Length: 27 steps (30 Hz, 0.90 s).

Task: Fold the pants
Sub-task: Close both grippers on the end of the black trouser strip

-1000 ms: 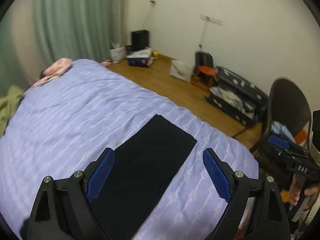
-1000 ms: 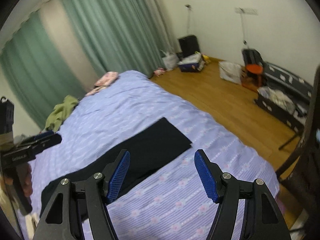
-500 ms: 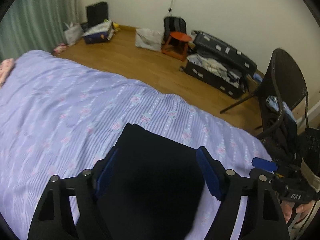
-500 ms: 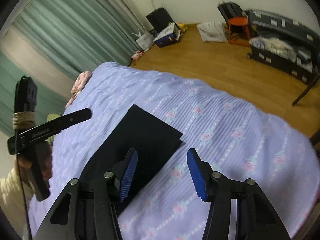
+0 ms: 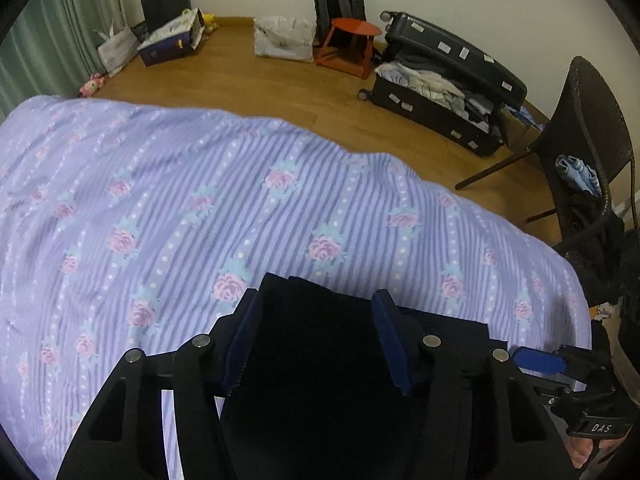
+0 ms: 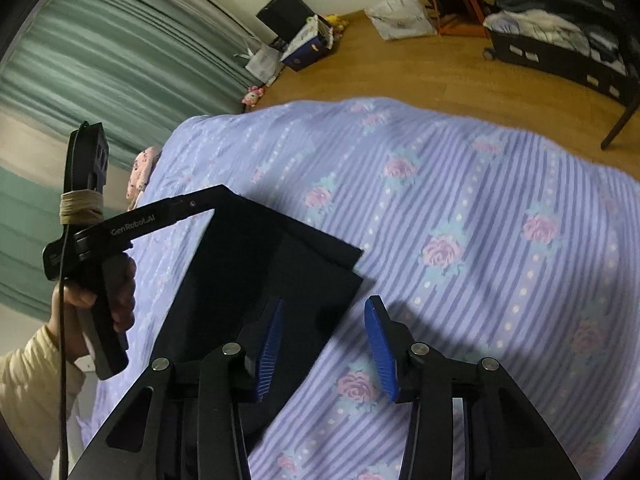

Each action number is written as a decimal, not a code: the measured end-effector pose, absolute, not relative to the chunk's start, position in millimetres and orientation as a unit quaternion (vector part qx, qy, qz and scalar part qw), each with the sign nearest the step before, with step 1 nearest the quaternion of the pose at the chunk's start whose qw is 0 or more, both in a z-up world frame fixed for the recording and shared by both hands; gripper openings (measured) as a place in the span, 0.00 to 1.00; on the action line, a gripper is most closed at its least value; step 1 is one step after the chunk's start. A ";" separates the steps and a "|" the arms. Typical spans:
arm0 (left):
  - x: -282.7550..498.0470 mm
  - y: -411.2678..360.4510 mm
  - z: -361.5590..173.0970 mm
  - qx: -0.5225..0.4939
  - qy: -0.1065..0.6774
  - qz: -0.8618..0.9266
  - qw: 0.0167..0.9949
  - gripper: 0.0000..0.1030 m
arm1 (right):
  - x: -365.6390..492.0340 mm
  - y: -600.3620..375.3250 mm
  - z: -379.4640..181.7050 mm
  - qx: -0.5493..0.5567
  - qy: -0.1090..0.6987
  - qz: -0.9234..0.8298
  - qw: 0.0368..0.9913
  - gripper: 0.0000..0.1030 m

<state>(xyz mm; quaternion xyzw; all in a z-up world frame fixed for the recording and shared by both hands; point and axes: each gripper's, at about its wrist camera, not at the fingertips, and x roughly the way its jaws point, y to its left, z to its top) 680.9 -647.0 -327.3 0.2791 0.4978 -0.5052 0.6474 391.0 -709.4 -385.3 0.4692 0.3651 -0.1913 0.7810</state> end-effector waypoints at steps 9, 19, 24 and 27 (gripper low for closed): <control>684.5 -646.3 -341.9 0.279 0.493 -0.498 0.657 0.52 | 397.8 -710.9 -402.0 0.484 0.368 -0.187 0.771 0.32; 690.6 -640.9 -331.6 0.262 0.495 -0.491 0.667 0.07 | 399.4 -719.0 -387.8 0.467 0.358 -0.197 0.784 0.08; 701.9 -640.2 -332.3 0.257 0.493 -0.480 0.678 0.08 | 415.2 -728.2 -373.7 0.435 0.346 -0.200 0.807 0.07; 701.8 -643.1 -339.0 0.265 0.497 -0.477 0.674 0.18 | 424.8 -730.7 -391.2 0.429 0.375 -0.205 0.796 0.07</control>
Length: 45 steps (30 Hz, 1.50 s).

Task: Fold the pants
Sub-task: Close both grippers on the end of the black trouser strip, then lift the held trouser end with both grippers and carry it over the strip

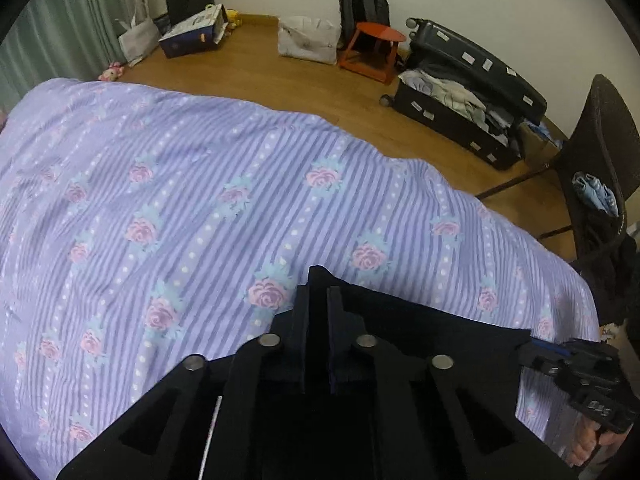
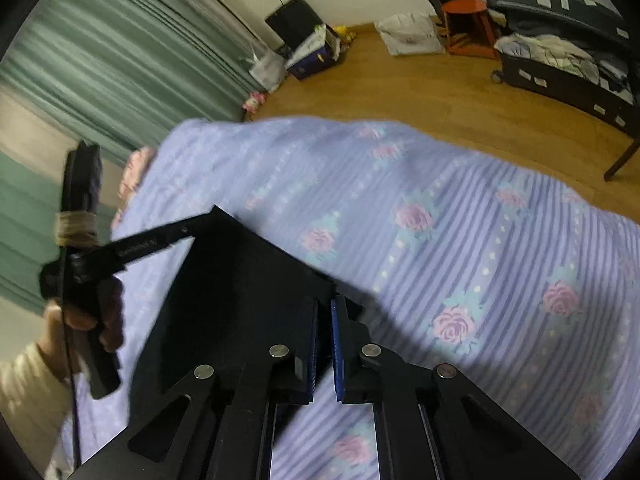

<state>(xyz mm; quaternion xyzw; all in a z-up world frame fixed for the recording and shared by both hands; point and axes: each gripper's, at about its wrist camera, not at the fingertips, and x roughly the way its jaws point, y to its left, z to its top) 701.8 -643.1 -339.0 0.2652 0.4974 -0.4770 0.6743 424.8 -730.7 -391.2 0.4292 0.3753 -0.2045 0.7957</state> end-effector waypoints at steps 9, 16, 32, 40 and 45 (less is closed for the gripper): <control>698.8 -640.7 -333.5 0.294 0.488 -0.491 0.659 0.58 | 404.2 -737.2 -405.3 0.503 0.360 -0.193 0.762 0.27; 714.5 -639.9 -359.4 0.245 0.550 -0.490 0.630 0.60 | 414.1 -730.3 -423.5 0.518 0.358 -0.175 0.757 0.31; 714.0 -654.2 -345.9 0.240 0.539 -0.513 0.623 0.12 | 426.0 -736.0 -390.3 0.473 0.337 -0.194 0.791 0.12; 718.7 -653.1 -355.6 0.235 0.547 -0.511 0.620 0.24 | 428.4 -744.5 -419.5 0.501 0.358 -0.183 0.766 0.16; 714.6 -663.1 -364.7 0.222 0.572 -0.530 0.585 0.56 | 433.7 -748.2 -429.3 0.522 0.353 -0.174 0.756 0.21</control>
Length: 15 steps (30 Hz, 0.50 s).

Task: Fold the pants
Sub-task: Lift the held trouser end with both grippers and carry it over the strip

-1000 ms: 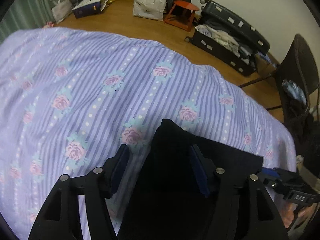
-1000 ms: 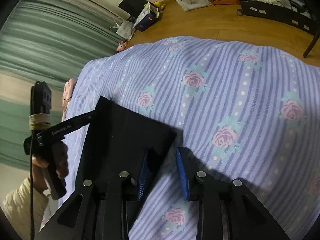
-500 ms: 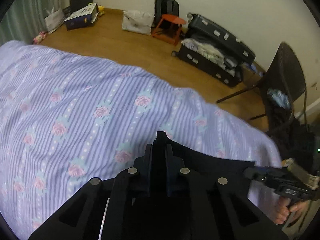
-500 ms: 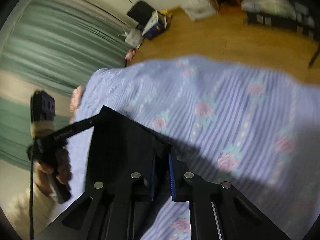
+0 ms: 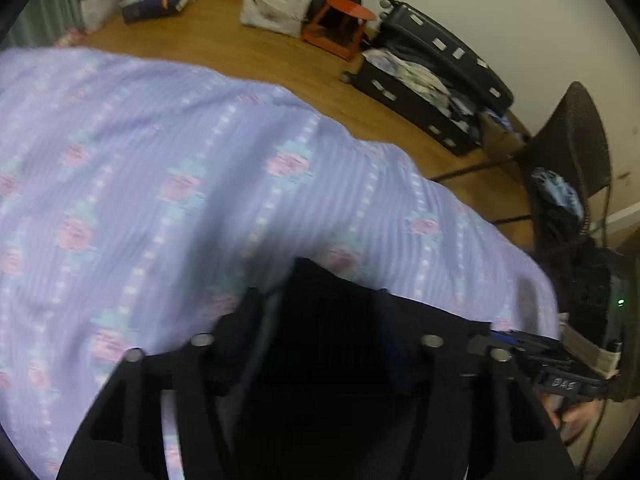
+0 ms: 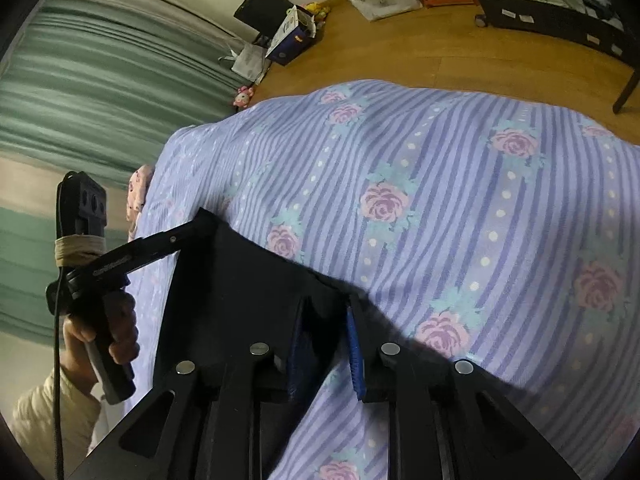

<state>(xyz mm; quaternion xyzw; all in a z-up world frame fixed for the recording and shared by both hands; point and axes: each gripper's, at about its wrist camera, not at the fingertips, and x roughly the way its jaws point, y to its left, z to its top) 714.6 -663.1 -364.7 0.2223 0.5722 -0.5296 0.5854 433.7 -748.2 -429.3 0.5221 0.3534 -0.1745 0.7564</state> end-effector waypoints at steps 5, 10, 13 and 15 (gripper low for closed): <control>717.6 -665.5 -360.1 0.195 0.577 -0.527 0.593 0.26 | 426.5 -744.2 -422.7 0.510 0.358 -0.171 0.763 0.17; 710.3 -656.1 -322.0 0.194 0.541 -0.549 0.607 0.19 | 429.3 -735.4 -375.5 0.459 0.349 -0.170 0.799 0.13; 704.1 -643.7 -287.3 0.187 0.513 -0.561 0.622 0.19 | 425.8 -723.8 -340.4 0.428 0.338 -0.168 0.821 0.13; 697.6 -629.8 -257.6 0.171 0.494 -0.566 0.637 0.18 | 422.7 -710.5 -306.8 0.399 0.328 -0.163 0.840 0.13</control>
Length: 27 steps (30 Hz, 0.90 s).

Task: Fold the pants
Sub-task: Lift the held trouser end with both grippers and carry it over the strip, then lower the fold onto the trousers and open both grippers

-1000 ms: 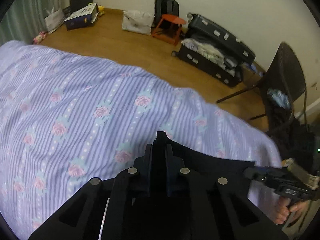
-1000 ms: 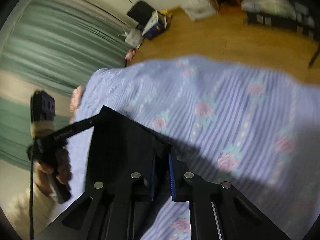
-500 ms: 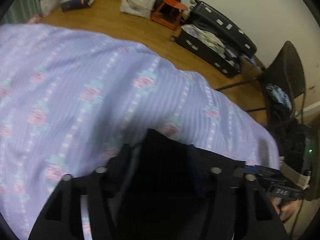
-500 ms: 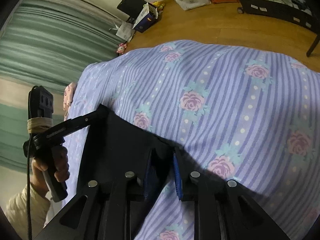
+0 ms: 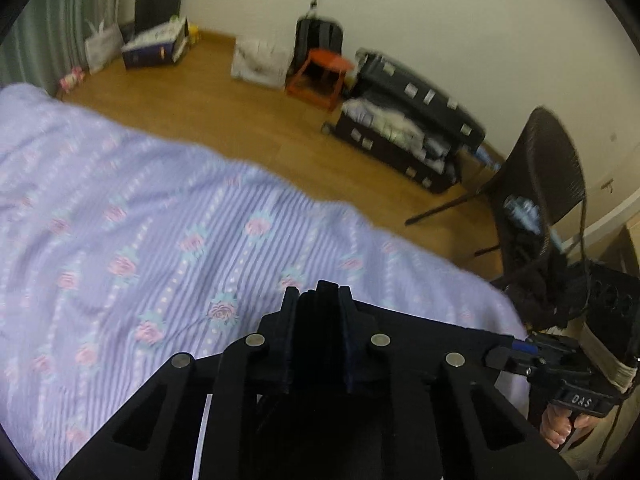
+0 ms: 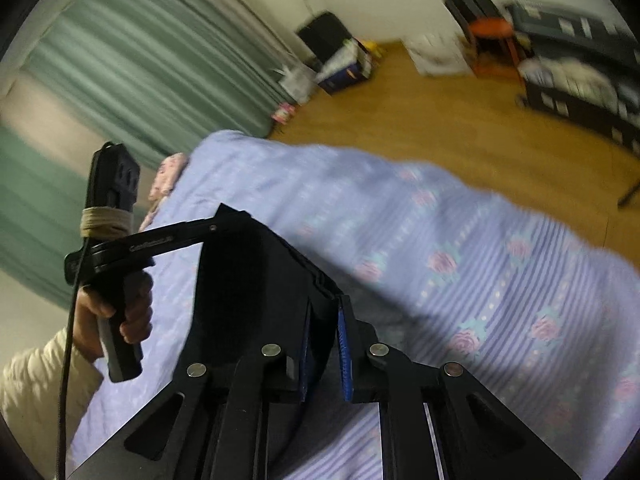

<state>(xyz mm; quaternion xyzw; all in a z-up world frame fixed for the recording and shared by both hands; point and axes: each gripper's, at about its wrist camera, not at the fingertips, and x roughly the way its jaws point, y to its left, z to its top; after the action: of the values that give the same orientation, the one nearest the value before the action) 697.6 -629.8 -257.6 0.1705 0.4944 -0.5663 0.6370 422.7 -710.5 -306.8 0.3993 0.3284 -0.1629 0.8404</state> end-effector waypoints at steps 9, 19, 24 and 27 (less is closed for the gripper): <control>671.9 -525.9 -145.6 0.078 0.436 -0.530 0.724 0.17 | 406.2 -649.3 -198.5 0.307 0.314 -0.103 0.892 0.12; 651.3 -437.6 -96.4 0.075 0.415 -0.472 0.774 0.17 | 399.1 -560.0 -134.3 0.195 0.310 -0.035 0.930 0.12; 640.8 -370.8 -104.9 0.049 0.412 -0.463 0.783 0.17 | 394.5 -510.6 -136.9 0.174 0.309 -0.012 0.935 0.12; 641.3 -336.0 -117.3 0.047 0.417 -0.467 0.778 0.17 | 397.2 -479.2 -145.9 0.166 0.321 -0.004 0.932 0.12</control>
<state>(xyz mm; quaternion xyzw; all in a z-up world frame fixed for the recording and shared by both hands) 641.3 -336.0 -117.3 0.0466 0.4169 -0.4670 0.7784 397.2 -479.2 -145.9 0.1660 0.3215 -0.0035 0.9322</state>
